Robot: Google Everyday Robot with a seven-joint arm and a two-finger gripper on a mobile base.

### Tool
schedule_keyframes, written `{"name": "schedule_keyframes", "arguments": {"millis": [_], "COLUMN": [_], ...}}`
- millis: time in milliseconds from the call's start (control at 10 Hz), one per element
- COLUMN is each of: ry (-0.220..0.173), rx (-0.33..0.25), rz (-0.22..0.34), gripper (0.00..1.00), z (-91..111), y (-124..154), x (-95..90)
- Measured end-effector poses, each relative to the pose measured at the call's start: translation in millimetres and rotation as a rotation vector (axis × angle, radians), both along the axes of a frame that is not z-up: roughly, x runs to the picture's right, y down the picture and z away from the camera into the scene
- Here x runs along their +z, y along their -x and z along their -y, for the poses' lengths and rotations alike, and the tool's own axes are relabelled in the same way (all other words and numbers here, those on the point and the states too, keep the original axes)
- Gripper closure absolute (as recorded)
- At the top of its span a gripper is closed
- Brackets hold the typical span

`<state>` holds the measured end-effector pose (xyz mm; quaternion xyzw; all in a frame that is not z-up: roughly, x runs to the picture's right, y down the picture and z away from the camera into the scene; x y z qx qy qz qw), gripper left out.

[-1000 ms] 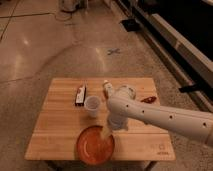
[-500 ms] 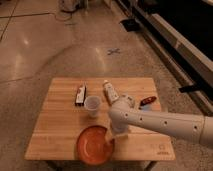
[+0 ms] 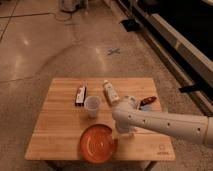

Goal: Push the ceramic bowl across the table

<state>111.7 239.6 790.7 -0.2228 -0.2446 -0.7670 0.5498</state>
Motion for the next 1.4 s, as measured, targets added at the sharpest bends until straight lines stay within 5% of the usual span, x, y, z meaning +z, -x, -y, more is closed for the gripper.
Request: {"name": "schedule_keyframes", "arguments": {"millis": [700, 1400], "ry": [-0.003, -0.012], "rx": [-0.018, 0.037], "rz": [-0.118, -0.225], "gripper": [0.2, 0.2], "z": [2, 21], "y": [-63, -126], "x": [-0.3, 12.8]}}
